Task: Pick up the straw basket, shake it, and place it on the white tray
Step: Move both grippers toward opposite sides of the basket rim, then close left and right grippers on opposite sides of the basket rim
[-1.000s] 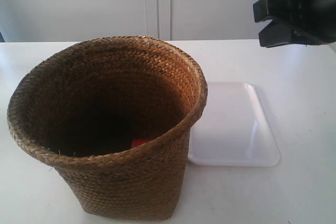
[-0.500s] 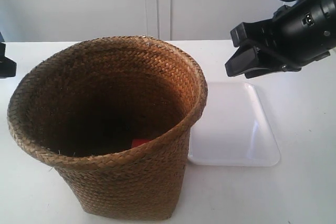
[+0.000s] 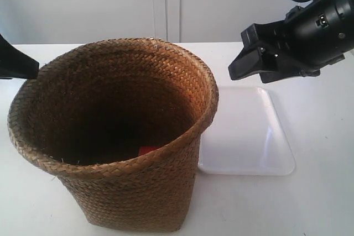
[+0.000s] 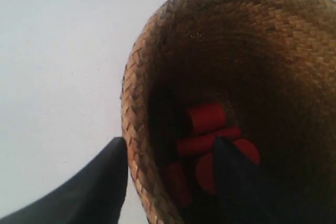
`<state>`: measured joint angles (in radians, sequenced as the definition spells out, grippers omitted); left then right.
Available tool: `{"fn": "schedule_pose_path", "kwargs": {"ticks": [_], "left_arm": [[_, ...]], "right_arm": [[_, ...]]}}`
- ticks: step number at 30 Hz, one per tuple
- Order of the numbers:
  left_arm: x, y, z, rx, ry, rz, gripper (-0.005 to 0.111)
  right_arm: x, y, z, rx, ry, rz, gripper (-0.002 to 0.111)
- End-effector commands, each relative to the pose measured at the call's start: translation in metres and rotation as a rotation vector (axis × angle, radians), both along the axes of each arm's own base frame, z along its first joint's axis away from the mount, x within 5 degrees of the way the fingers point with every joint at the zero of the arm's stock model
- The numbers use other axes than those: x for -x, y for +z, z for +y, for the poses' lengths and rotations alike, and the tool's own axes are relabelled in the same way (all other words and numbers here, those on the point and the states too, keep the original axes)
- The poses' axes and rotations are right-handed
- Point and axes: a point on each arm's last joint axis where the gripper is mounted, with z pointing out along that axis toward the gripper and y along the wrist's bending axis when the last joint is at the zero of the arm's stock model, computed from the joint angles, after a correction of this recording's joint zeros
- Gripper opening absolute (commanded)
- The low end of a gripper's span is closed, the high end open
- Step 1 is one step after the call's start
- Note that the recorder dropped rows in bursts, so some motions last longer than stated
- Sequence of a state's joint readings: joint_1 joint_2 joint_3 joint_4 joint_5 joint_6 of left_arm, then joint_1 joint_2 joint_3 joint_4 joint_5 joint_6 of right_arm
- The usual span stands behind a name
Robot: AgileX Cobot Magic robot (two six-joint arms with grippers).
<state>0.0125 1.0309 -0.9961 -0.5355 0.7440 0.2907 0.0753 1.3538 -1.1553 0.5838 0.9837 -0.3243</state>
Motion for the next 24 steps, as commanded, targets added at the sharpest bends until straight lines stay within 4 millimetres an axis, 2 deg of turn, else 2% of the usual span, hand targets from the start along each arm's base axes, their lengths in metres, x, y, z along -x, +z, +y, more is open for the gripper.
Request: {"fn": "schedule_pose_path", "kwargs": {"ticks": [1,8,17,20,24], "left_arm": [[-0.006,-0.004,-0.003,0.040,-0.029,0.037,0.056],[-0.022,-0.020,-0.005,0.060,-0.037,0.127,0.056],[-0.026,-0.025,-0.006,0.055,-0.076,0.147,0.056],[-0.026,-0.025,-0.006,0.056,-0.078,0.146,0.056],[-0.026,-0.025,-0.007,0.058,-0.078,0.144,0.056]], "right_arm": [[-0.005,0.003,0.002,-0.042,-0.012,-0.024,0.066],[-0.007,-0.002,0.021,-0.046,0.036,-0.022,0.070],[-0.006,-0.001,0.034,-0.072,0.031,-0.024,0.075],[-0.005,0.005,0.039,-0.067,0.055,-0.035,0.075],[-0.008,0.021,0.034,-0.018,0.026,-0.069,0.075]]}}
